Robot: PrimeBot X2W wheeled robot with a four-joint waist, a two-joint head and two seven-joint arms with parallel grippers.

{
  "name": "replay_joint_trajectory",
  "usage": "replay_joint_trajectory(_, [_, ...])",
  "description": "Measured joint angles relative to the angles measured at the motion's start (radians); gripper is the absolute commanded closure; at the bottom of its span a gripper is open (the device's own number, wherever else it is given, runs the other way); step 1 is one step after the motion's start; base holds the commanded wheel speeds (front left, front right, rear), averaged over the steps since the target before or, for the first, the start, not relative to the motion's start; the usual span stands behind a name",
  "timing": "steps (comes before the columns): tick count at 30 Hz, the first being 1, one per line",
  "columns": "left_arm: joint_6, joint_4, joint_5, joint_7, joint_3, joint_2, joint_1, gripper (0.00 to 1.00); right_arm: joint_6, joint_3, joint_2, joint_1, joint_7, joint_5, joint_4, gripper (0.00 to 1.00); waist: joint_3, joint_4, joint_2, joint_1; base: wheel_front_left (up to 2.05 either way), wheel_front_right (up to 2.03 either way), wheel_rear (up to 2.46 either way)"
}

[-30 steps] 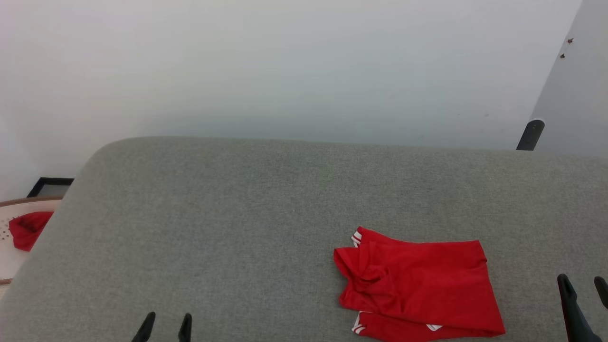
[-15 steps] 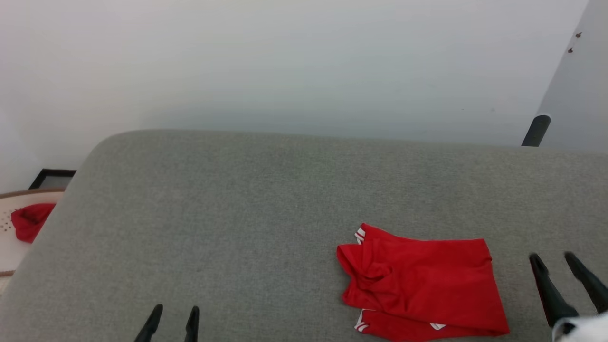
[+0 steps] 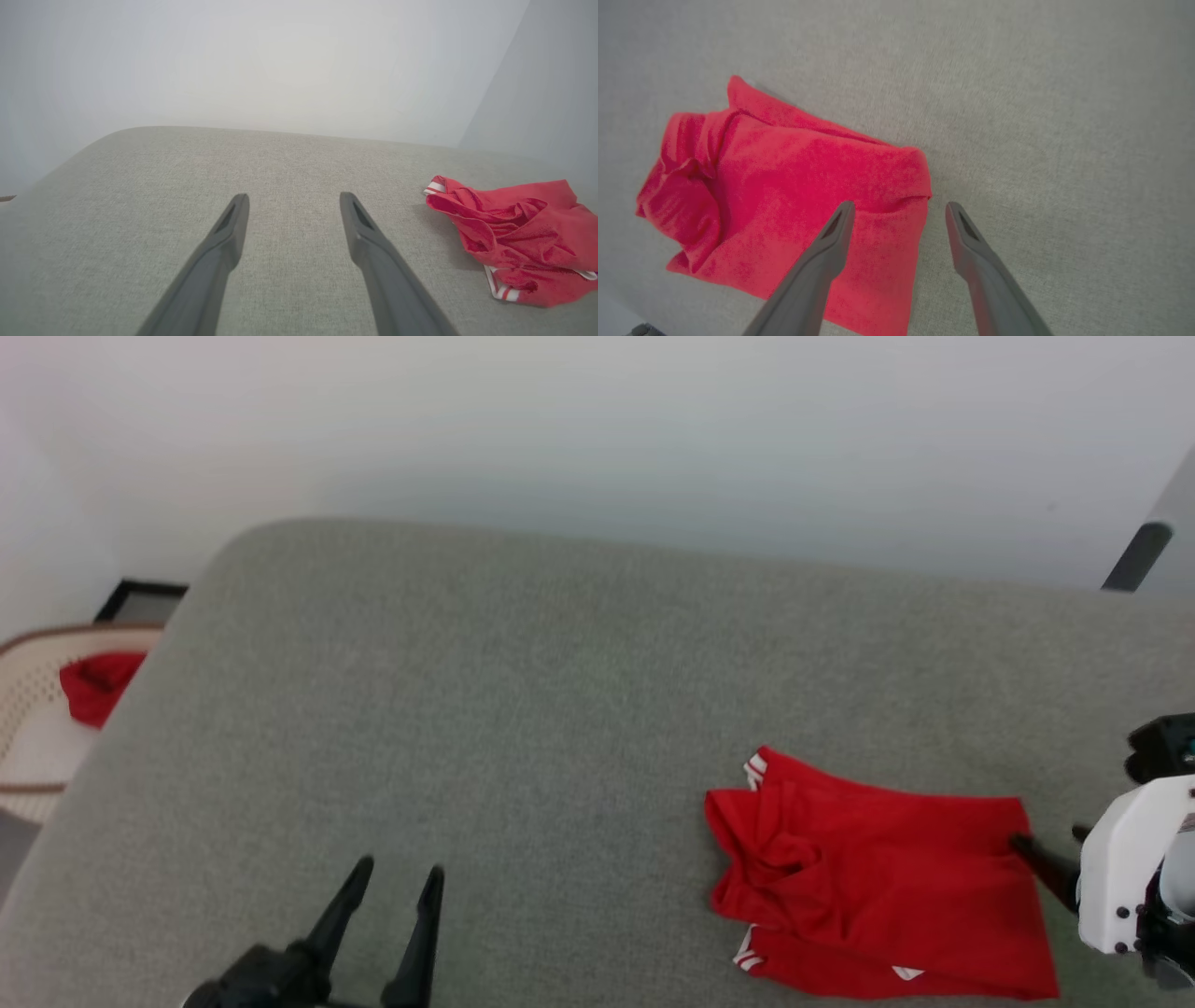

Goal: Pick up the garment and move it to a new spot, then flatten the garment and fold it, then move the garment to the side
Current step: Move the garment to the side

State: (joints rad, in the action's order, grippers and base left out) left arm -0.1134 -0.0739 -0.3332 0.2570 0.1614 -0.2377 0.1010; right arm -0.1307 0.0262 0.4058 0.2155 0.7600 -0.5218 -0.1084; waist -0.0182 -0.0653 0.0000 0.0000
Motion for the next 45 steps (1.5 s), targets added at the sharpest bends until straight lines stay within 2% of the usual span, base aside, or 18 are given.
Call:
replay_joint_trajectory(5, [-0.007, -0.032, 0.0, 0.003, 0.026, 0.0, -0.089, 0.0, 0.0, 0.02, 0.031, 0.021, 0.166, -0.001, -0.047, 0.0, -0.07, -0.019, 0.0, 0.0, 0.0, 0.0, 0.0])
replay_joint_trajectory(7, [-0.01, -0.042, 0.0, 0.003, 0.03, 0.001, -0.115, 0.0, 0.0, 0.027, 0.051, 0.021, 0.184, 0.022, -0.049, 0.0, -0.098, -0.026, 0.0, 0.0, 0.0, 0.0, 0.0])
replay_joint_trajectory(11, [-0.01, -0.052, 0.0, 0.007, 0.037, 0.011, -0.159, 0.0, 0.0, 0.026, 0.025, 0.021, 0.21, 0.006, -0.072, 0.0, -0.155, -0.037, 0.0, 0.0, 0.0, 0.0, 0.0])
replay_joint_trajectory(16, [-0.012, -0.066, 0.009, 0.007, 0.048, 0.02, -0.203, 0.0, 0.0, 0.024, 0.025, 0.042, 0.196, -0.005, -0.084, 0.0, -0.215, -0.044, 0.0, 0.0, 0.0, 0.0, 0.0])
replay_joint_trajectory(17, [-0.014, -0.07, 0.009, 0.007, 0.051, 0.021, -0.211, 0.0, 0.0, 0.021, 0.022, 0.045, 0.179, -0.006, -0.088, 0.35, -0.225, -0.044, 0.0, 0.0, 0.0, 0.0, 0.0])
replay_joint_trajectory(19, [-0.014, -0.078, 0.011, 0.007, 0.057, 0.021, -0.224, 0.0, 0.0, 0.021, 0.018, 0.049, 0.153, -0.01, -0.095, 0.9, -0.238, -0.045, 0.0, 0.0, 0.0, 0.0, 0.0])
replay_joint_trajectory(20, [-0.015, -0.082, 0.012, 0.007, 0.059, 0.02, -0.229, 0.0, 0.0, 0.02, 0.015, 0.051, 0.137, -0.016, -0.1, 1.0, -0.242, -0.043, 0.0, 0.0, 0.0, 0.0, 0.0])
replay_joint_trajectory(26, [-0.016, -0.1, 0.006, 0.007, 0.043, 0.01, -0.245, 0.0, -0.001, 0.011, -0.027, 0.062, 0.018, -0.06, -0.126, 1.0, -0.237, -0.011, 0.0, 0.0, 0.0, 0.0, 0.0])
replay_joint_trajectory(30, [-0.016, -0.053, 0.026, 0.007, 0.021, 0.004, -0.256, 0.0, -0.002, -0.015, -0.043, 0.059, -0.042, -0.094, -0.124, 1.0, -0.228, 0.031, 0.0, 0.0, 0.0, 0.0, 0.0])
replay_joint_trajectory(35, [-0.016, 0.034, 0.111, 0.007, -0.013, -0.011, -0.287, 0.0, -0.001, -0.083, 0.01, 0.045, -0.103, -0.103, -0.121, 1.0, -0.228, 0.099, 0.0, 0.0, 0.0, 0.0, 0.0])
replay_joint_trajectory(37, [-0.016, 0.043, 0.114, 0.007, -0.008, -0.009, -0.291, 0.0, -0.001, -0.114, 0.021, 0.045, -0.127, -0.107, -0.124, 1.0, -0.231, 0.13, 0.0, 0.0, 0.0, 0.0, 0.0])
replay_joint_trajectory(42, [-0.016, 0.049, 0.162, 0.007, 0.04, -0.053, -0.349, 0.0, -0.001, -0.193, 0.05, 0.053, -0.17, -0.12, -0.159, 1.0, -0.245, 0.208, 0.0, 0.0, 0.0, 0.0, 0.0])
replay_joint_trajectory(45, [-0.018, 0.076, 0.144, 0.007, 0.078, -0.069, -0.4, 0.0, -0.001, -0.225, 0.06, 0.084, -0.193, -0.127, -0.191, 1.0, -0.258, 0.252, 0.0, 0.0, 0.0, 0.0, 0.0])
